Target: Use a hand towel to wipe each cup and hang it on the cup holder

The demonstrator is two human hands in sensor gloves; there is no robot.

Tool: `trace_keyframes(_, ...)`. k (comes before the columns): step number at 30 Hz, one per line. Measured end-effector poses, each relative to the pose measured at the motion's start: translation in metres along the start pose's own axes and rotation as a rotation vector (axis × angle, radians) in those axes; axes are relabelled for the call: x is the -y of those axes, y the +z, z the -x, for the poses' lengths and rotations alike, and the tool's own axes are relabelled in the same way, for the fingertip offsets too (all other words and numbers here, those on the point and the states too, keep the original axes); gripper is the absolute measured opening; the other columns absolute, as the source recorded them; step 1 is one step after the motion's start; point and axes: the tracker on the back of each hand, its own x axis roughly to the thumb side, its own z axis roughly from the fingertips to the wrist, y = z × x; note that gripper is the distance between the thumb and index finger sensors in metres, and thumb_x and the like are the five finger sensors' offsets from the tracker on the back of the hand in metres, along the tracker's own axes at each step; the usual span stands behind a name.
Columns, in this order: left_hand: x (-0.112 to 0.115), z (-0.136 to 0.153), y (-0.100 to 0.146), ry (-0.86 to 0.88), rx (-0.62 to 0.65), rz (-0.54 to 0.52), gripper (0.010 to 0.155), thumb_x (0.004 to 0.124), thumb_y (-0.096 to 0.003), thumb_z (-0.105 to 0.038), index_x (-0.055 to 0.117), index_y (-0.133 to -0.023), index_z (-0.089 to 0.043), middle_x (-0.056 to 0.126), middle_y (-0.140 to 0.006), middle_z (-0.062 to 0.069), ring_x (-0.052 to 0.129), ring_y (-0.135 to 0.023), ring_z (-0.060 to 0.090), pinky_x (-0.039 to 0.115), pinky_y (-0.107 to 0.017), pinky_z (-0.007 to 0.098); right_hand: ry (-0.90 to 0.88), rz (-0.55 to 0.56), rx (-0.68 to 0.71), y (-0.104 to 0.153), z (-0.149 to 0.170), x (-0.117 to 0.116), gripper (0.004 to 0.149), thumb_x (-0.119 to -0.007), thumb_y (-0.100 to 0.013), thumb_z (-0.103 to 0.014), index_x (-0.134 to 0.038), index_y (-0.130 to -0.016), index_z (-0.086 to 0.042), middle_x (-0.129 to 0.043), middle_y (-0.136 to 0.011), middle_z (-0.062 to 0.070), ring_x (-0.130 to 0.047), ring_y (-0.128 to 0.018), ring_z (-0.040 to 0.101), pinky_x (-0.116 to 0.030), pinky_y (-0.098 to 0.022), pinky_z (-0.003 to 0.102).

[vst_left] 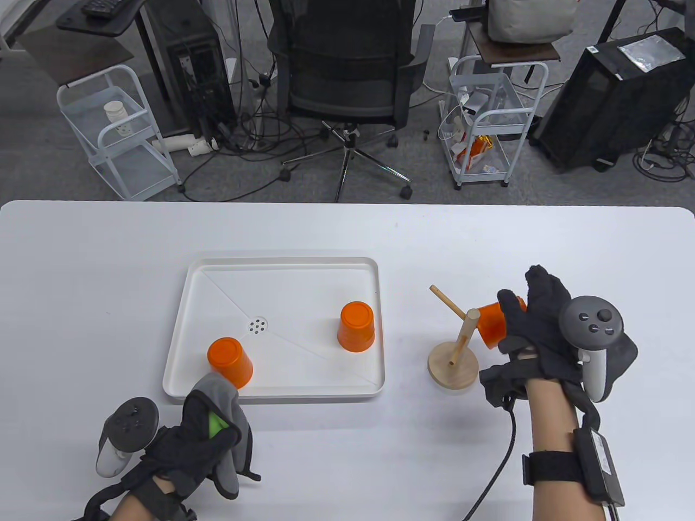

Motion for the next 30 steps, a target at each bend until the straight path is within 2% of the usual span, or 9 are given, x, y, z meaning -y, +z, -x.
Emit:
trace_keyframes(5,0.0,0.0,0.0,-0.002,0.004,0.005,0.079,0.063,-0.0492,-0.066,0.005,-0.099,-0.048,0.012,-0.115,0.001,0.086,-0.079,0.025,0.073,-0.064,0.054,0.139,-0.027,0.185,0.021,-0.043,-0.008,0.076,-0.072,-0.048,-0.052,-0.039,-0.109,-0.021,-0.036,-0.12,0.014,-0.027,-0.109,0.049,-0.026,-0.079,0.064)
trace_keyframes(10,-0.001,0.0,0.0,0.0,0.014,0.003,0.079,0.063,-0.0492,-0.066,0.005,-0.099,-0.048,0.012,-0.115,0.001,0.086,-0.079,0.024,0.073,-0.065,0.054,0.269,-0.063,0.404,0.045,-0.087,-0.034,0.074,-0.072,-0.047,-0.053,-0.045,-0.108,-0.021,-0.044,-0.119,0.014,-0.037,-0.108,0.049,-0.034,-0.079,0.063)
trace_keyframes(13,0.0,0.0,0.0,-0.002,0.016,0.012,0.079,0.063,-0.0492,-0.066,0.005,-0.099,-0.048,0.012,-0.115,0.001,0.086,-0.079,0.025,0.073,-0.065,0.054,0.414,-0.121,0.507,0.059,-0.114,-0.062,0.075,-0.072,-0.047,-0.055,-0.044,-0.108,-0.022,-0.044,-0.12,0.013,-0.039,-0.108,0.049,-0.036,-0.079,0.063)
trace_keyframes(19,0.001,0.0,0.0,-0.006,0.024,0.023,0.079,0.063,-0.0493,-0.066,0.005,-0.099,-0.048,0.012,-0.115,0.001,0.086,-0.079,0.025,0.073,-0.064,0.054,0.581,-0.212,0.635,0.073,-0.141,-0.119,0.075,-0.071,-0.046,-0.055,-0.045,-0.108,-0.023,-0.046,-0.119,0.013,-0.045,-0.107,0.049,-0.039,-0.078,0.065)
trace_keyframes(24,0.002,0.0,-0.001,0.003,0.031,0.032,0.079,0.063,-0.0493,-0.066,0.005,-0.099,-0.048,0.012,-0.115,0.001,0.086,-0.079,0.025,0.073,-0.064,0.054,0.693,-0.291,0.66,0.073,-0.149,-0.164,0.075,-0.071,-0.046,-0.056,-0.044,-0.108,-0.023,-0.046,-0.119,0.012,-0.046,-0.106,0.05,-0.039,-0.078,0.066)
trace_keyframes(30,0.002,0.0,-0.001,0.005,0.029,0.038,0.079,0.063,-0.0494,-0.066,0.005,-0.099,-0.048,0.012,-0.115,0.001,0.086,-0.079,0.025,0.073,-0.064,0.054,0.81,-0.368,0.613,0.06,-0.144,-0.211,0.073,-0.071,-0.046,-0.054,-0.042,-0.108,-0.027,-0.037,-0.121,0.009,-0.039,-0.108,0.049,-0.035,-0.079,0.066)
